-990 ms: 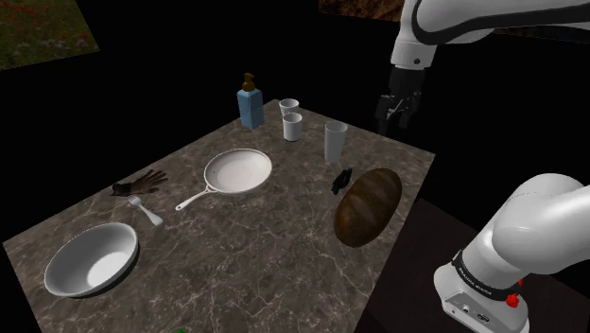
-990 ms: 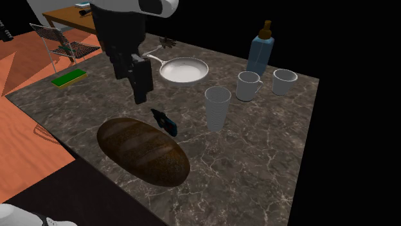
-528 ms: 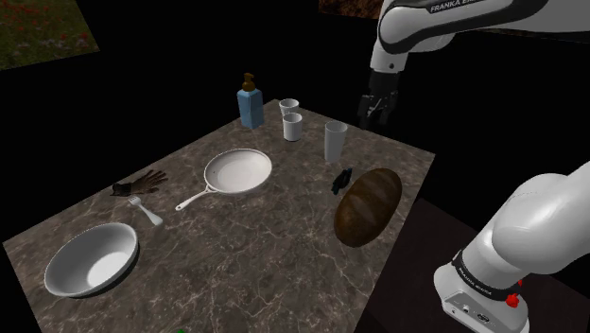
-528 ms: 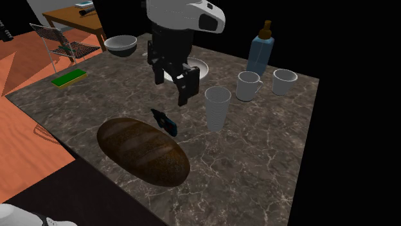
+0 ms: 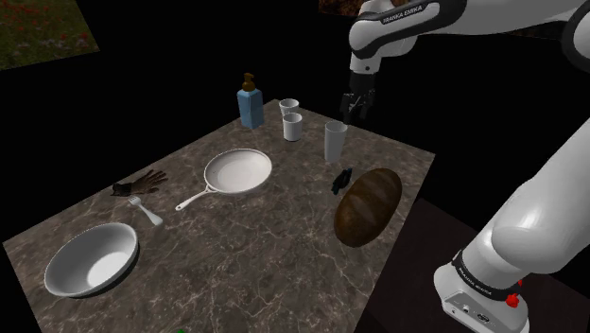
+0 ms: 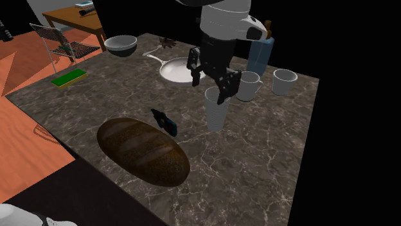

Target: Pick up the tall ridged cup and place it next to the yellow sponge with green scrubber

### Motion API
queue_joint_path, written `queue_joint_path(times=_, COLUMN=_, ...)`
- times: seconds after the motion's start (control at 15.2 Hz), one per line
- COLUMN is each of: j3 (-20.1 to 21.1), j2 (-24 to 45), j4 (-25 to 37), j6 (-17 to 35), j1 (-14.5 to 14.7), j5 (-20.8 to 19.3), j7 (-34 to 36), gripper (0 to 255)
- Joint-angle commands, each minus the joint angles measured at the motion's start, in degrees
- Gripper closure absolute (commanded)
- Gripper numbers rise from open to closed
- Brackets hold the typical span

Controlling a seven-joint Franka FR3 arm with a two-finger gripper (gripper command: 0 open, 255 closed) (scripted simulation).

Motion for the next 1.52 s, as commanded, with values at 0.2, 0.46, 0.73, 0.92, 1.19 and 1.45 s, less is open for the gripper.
queue_joint_path(times=0.2, j3=-0.66, j2=11.21, j4=11.08, j6=0.32, j1=-0.99, j5=1.46, j7=-4.02, gripper=0)
queue_joint_path(times=0.46, j3=-0.54, j2=13.77, j4=11.6, j6=2.4, j1=-1.18, j5=1.92, j7=-4.78, gripper=0)
queue_joint_path(times=0.73, j3=-0.41, j2=14.46, j4=9.37, j6=5.3, j1=-1.08, j5=2.19, j7=-4.97, gripper=0)
queue_joint_path(times=0.92, j3=-0.39, j2=14.57, j4=9.07, j6=5.72, j1=-1.06, j5=2.23, j7=-5.0, gripper=0)
queue_joint_path(times=1.19, j3=-0.39, j2=14.57, j4=9.07, j6=5.72, j1=-1.06, j5=2.23, j7=-5.0, gripper=0)
queue_joint_path(times=1.45, j3=-0.39, j2=14.57, j4=9.07, j6=5.71, j1=-1.06, j5=2.23, j7=-5.0, gripper=255)
